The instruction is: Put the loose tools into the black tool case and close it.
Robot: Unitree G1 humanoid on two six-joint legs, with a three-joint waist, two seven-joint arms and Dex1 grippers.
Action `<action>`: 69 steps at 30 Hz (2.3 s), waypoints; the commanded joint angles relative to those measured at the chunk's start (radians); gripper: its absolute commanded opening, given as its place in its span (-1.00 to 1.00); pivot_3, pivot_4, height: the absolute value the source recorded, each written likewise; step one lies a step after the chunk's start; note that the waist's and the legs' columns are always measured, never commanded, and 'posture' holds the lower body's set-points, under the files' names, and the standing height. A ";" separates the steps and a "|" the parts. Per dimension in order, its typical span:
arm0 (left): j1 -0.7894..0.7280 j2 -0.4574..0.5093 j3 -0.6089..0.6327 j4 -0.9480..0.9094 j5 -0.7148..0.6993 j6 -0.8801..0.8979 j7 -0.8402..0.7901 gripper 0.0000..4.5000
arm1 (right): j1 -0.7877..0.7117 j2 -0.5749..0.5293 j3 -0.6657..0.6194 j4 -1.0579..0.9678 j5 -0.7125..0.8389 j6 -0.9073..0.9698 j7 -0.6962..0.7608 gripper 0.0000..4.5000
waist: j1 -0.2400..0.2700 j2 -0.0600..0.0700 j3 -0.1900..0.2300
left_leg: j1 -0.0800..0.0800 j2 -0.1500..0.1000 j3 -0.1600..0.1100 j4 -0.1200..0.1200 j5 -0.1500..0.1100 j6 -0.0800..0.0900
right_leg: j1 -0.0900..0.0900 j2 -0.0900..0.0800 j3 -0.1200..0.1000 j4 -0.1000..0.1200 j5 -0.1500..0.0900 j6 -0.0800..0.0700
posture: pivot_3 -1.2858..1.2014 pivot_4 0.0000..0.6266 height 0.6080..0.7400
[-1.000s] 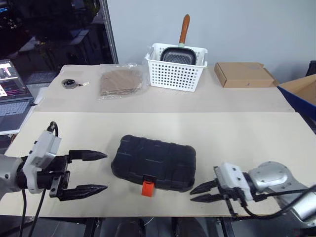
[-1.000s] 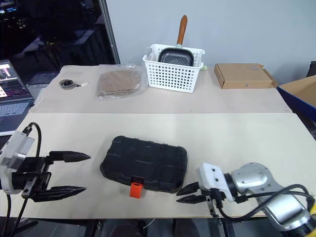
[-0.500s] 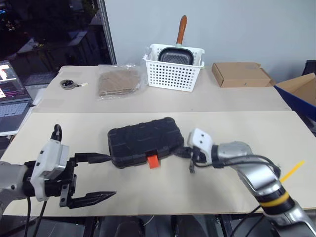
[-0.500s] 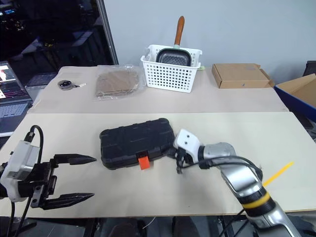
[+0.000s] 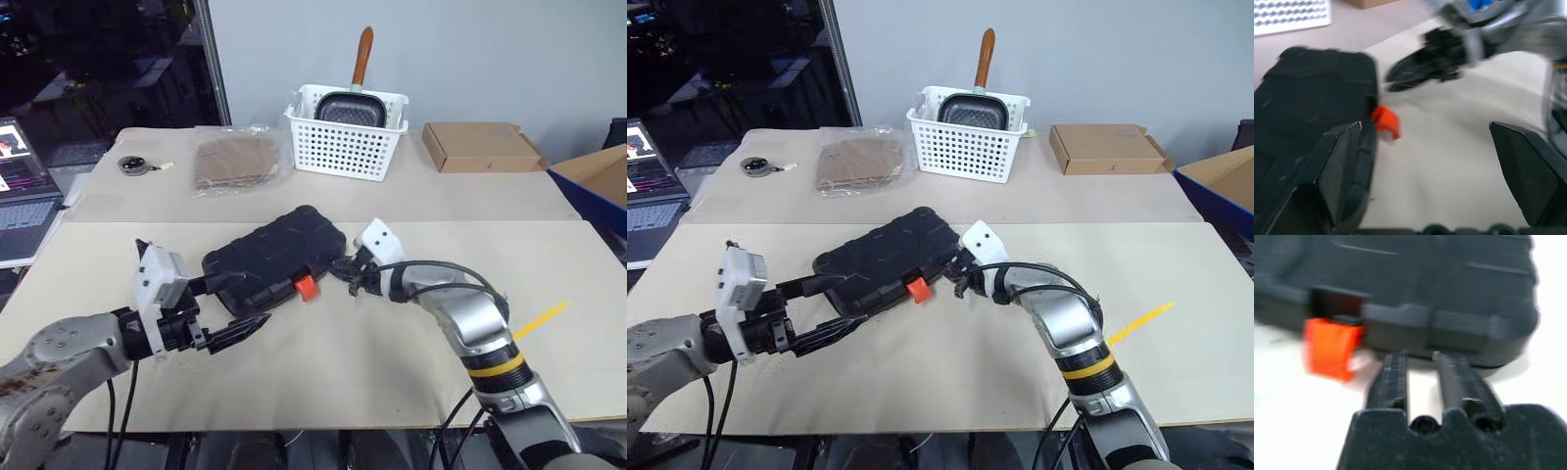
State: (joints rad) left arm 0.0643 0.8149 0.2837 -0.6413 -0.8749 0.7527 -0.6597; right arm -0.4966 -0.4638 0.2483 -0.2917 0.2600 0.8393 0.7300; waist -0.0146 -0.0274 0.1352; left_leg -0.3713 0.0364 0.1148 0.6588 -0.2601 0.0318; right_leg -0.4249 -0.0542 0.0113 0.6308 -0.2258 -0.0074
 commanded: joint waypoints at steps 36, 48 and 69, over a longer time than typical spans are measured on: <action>-0.084 0.012 -0.136 0.209 0.293 -0.155 -0.188 1.00 | -0.086 0.254 0.037 -0.094 0.043 0.457 -0.350 -0.48 | -0.004 0.000 0.000 | -0.005 -0.001 0.000 0.000 0.000 0.000 | -0.004 -0.003 -0.002 0.000 0.000 0.001 | 0.03 -0.52 1.00; -0.084 0.004 -0.143 0.216 0.298 -0.154 -0.184 1.00 | -0.070 0.254 0.008 -0.123 0.062 0.372 -0.326 -0.48 | -0.005 0.000 0.000 | -0.005 -0.001 -0.001 0.000 0.000 0.000 | -0.004 -0.003 -0.002 0.000 0.000 0.001 | 0.03 -0.52 1.00; -0.087 -0.005 -0.171 0.204 0.300 -0.135 -0.181 1.00 | -0.111 0.304 0.047 0.047 0.029 0.243 -0.332 -0.48 | -0.027 0.000 0.000 | -0.004 -0.001 -0.001 0.000 0.001 -0.001 | -0.004 -0.002 -0.001 0.000 0.000 0.000 | 0.03 -0.52 1.00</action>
State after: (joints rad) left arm -0.0302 0.8110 0.1279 -0.4234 -0.5816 0.6097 -0.8391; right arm -0.5803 -0.1690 0.3053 -0.2451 0.2943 1.1271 0.3992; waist -0.0420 -0.0273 0.1352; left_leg -0.3748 0.0359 0.1142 0.6591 -0.2593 0.0310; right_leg -0.4284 -0.0560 0.0104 0.6313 -0.2257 -0.0071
